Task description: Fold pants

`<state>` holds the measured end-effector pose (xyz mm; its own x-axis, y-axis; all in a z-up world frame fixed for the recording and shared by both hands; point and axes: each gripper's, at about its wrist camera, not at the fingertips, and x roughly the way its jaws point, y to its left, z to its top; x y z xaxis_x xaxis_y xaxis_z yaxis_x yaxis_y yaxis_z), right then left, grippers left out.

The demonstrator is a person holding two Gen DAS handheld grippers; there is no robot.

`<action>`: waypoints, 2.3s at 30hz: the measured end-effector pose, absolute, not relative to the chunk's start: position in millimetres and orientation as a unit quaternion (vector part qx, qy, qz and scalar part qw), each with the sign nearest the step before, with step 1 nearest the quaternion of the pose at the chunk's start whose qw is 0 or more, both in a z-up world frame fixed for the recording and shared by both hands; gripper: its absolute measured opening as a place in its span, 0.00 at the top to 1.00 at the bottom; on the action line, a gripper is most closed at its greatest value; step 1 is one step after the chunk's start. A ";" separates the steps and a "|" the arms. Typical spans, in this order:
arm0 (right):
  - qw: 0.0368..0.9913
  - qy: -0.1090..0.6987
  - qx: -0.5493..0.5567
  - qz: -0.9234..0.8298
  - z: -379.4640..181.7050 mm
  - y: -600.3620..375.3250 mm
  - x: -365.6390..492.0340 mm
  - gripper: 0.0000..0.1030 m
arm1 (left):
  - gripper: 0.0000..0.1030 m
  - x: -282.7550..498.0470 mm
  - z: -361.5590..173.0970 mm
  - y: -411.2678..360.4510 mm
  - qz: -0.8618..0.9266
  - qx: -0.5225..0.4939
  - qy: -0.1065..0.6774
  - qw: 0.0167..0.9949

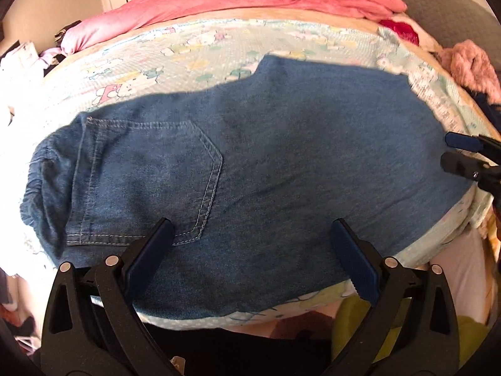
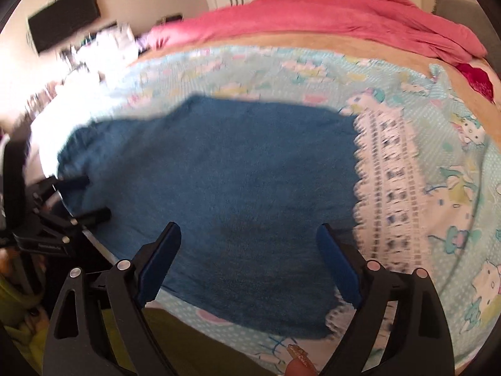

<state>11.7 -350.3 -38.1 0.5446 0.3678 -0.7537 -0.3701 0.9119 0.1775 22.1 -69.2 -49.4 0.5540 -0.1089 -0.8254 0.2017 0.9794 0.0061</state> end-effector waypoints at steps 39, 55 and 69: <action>0.904 0.391 0.097 0.141 -31.1 -461.6 -31.8 0.08 | 0.08 154.9 0.1 -279.5 -0.244 0.181 0.421 0.854; 0.883 0.421 0.150 0.145 -55.6 -434.0 -5.8 0.38 | 0.42 199.0 -67.7 -305.6 -0.298 0.155 0.497 0.800; 0.892 0.381 0.116 0.215 -21.4 -401.9 4.2 0.74 | 0.98 190.1 -34.0 -284.7 -0.327 0.078 0.479 0.811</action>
<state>4.2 -401.9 -21.4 0.6176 0.4721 -0.6290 -0.2961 0.8805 0.3701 190.1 -284.7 -34.0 0.3279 -0.4560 -0.8274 0.6047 0.7742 -0.1870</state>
